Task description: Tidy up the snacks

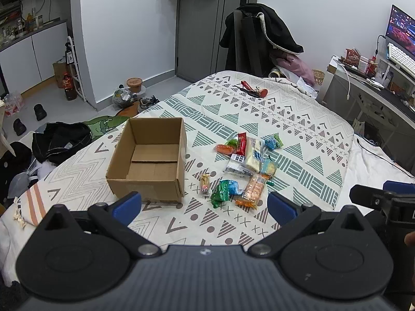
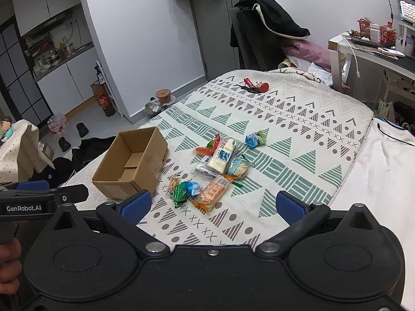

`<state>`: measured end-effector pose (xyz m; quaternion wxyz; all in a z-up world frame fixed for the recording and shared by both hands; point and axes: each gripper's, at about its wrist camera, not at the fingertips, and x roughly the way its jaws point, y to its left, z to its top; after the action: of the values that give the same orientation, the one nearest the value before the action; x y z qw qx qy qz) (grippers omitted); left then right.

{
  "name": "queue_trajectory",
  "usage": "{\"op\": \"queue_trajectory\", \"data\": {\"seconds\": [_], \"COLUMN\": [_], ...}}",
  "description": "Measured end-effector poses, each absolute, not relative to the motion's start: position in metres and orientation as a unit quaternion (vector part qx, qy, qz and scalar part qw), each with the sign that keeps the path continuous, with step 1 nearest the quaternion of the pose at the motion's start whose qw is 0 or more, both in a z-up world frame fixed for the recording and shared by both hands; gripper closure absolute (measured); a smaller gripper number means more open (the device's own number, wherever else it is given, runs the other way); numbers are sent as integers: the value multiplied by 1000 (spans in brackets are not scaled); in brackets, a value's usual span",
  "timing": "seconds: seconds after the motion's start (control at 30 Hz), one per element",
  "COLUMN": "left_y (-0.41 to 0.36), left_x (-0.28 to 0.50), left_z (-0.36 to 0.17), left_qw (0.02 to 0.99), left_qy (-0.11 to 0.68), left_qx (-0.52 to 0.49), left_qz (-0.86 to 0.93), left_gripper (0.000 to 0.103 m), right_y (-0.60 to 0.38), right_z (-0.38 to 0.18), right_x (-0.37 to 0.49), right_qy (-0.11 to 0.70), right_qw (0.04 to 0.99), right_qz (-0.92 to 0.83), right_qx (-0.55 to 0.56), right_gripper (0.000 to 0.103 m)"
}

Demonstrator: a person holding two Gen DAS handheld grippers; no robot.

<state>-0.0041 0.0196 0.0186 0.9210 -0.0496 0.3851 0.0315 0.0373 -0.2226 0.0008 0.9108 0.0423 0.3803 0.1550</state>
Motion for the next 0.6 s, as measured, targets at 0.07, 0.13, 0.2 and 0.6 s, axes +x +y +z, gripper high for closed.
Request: {"op": "queue_trajectory", "data": {"seconds": [0.07,0.13,0.2,0.6], "left_y": [19,18,20,15], "left_x": [-4,-4,-7,-7], "left_z": [18,16,18,18], "left_qw": [921,921,921,926], "left_qy": [385,385,384,373], "left_qx": [-49,-49,-50,-49], "left_qz": [31,31,32,32], "left_gripper": [0,0,0,0], "right_y": [-222,-222,-223,-224], "right_z": [1,1,0,-3], "right_x": [37,36,37,40], "right_qy": [378,376,375,372], "right_qw": [912,913,913,914], "right_qz": [156,155,153,158], "right_qx": [39,35,36,42], "right_gripper": [0,0,0,0]}}
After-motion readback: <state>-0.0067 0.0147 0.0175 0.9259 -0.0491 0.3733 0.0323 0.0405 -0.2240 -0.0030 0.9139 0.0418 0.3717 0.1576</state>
